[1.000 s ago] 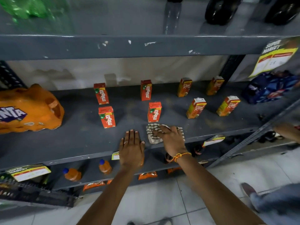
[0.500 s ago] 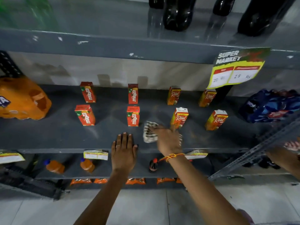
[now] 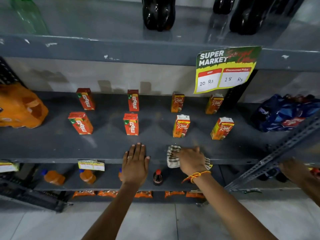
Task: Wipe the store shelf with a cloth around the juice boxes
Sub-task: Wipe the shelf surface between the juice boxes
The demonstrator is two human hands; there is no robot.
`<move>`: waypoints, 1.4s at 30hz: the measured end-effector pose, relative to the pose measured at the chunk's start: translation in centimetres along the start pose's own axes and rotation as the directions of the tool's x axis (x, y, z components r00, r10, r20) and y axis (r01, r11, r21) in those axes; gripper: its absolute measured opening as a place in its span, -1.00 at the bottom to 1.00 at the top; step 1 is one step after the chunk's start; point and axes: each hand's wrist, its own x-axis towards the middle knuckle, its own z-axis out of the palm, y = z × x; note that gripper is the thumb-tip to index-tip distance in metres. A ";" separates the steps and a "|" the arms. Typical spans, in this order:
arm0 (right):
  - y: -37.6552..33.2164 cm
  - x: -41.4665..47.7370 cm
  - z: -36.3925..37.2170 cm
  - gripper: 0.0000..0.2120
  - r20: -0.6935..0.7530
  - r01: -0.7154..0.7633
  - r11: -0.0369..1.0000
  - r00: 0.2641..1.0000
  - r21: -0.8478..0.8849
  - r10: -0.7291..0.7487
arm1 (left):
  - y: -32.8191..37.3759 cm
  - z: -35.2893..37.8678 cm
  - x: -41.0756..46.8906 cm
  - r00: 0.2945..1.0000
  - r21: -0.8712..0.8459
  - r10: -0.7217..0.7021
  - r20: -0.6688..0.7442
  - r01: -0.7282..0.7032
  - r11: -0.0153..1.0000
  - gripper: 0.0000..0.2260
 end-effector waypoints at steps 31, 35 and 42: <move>9.0 4.1 1.2 -0.43 -0.086 0.290 0.956 0.953 -0.034 -0.292 | 9.3 3.2 1.0 0.986 0.004 0.159 -0.052 -0.158 0.987 -0.48; 12.8 2.8 1.7 -0.43 -0.136 0.166 0.976 0.980 0.139 -0.147 | 9.8 3.5 0.8 0.986 -0.007 0.166 -0.027 -0.166 0.986 -0.57; 18.9 -1.5 3.2 -0.55 -0.044 -0.131 0.959 0.988 0.252 0.147 | 11.7 4.2 1.2 0.955 -0.003 0.294 0.049 -0.294 0.956 -0.56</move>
